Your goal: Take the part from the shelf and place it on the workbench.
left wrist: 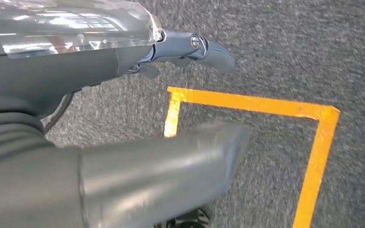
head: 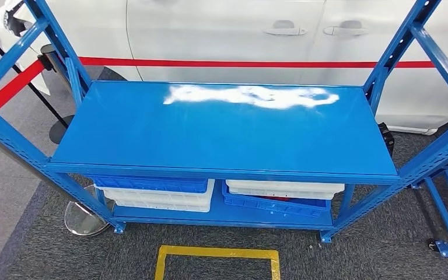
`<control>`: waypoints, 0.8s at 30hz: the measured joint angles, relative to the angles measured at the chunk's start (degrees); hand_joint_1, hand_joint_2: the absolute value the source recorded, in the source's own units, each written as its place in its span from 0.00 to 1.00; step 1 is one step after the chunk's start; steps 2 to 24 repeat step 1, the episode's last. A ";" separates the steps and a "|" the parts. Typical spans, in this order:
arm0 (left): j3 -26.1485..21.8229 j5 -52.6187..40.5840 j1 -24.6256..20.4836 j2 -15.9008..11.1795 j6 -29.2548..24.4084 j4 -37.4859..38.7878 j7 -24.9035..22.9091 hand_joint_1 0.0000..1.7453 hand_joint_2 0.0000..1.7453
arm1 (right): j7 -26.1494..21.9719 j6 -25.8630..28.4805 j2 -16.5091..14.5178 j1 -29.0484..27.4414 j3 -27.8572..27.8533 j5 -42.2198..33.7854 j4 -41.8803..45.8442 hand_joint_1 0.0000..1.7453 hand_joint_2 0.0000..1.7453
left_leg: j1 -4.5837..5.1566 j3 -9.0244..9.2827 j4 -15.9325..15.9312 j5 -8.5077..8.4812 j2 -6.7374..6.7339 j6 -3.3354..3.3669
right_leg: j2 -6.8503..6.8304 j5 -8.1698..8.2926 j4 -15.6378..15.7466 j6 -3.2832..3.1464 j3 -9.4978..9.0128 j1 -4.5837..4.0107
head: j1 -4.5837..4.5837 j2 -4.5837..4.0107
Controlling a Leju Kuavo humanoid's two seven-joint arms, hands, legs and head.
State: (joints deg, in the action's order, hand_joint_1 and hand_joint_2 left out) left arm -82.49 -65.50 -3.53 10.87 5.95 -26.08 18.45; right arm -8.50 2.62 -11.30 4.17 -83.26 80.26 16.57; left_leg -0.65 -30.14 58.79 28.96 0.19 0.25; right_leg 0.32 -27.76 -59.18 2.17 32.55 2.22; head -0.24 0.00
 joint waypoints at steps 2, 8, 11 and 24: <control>0.00 -0.01 -0.02 0.00 -0.14 -0.01 -0.12 0.00 1.00 | 0.00 -0.02 0.00 0.01 0.00 -0.01 0.00 0.00 0.67 | 0.00 0.01 -0.03 0.00 0.00 -0.03 | 0.00 -0.01 0.00 -0.02 0.00 0.00 | -0.01 0.00; 0.00 -0.01 -0.02 0.00 -0.14 -0.01 -0.12 0.00 1.00 | 0.00 -0.02 0.00 0.01 0.00 -0.01 0.00 0.00 0.67 | 0.00 0.01 -0.03 0.00 0.00 -0.03 | 0.00 -0.01 0.00 -0.02 0.00 0.00 | -0.01 0.00; 0.00 -0.01 -0.02 0.00 -0.14 -0.01 -0.12 0.00 1.00 | 0.00 -0.02 0.00 0.01 0.00 -0.01 0.00 0.00 0.67 | 0.00 0.01 -0.03 0.00 0.00 -0.03 | 0.00 -0.01 0.00 -0.02 0.00 0.00 | -0.01 0.00; 0.00 -0.01 -0.02 0.00 -0.14 -0.01 -0.12 0.00 1.00 | 0.00 -0.02 0.00 0.01 0.00 -0.01 0.00 0.00 0.67 | 0.00 0.01 -0.03 0.00 0.00 -0.03 | 0.00 -0.01 0.00 -0.02 0.00 0.00 | -0.01 0.00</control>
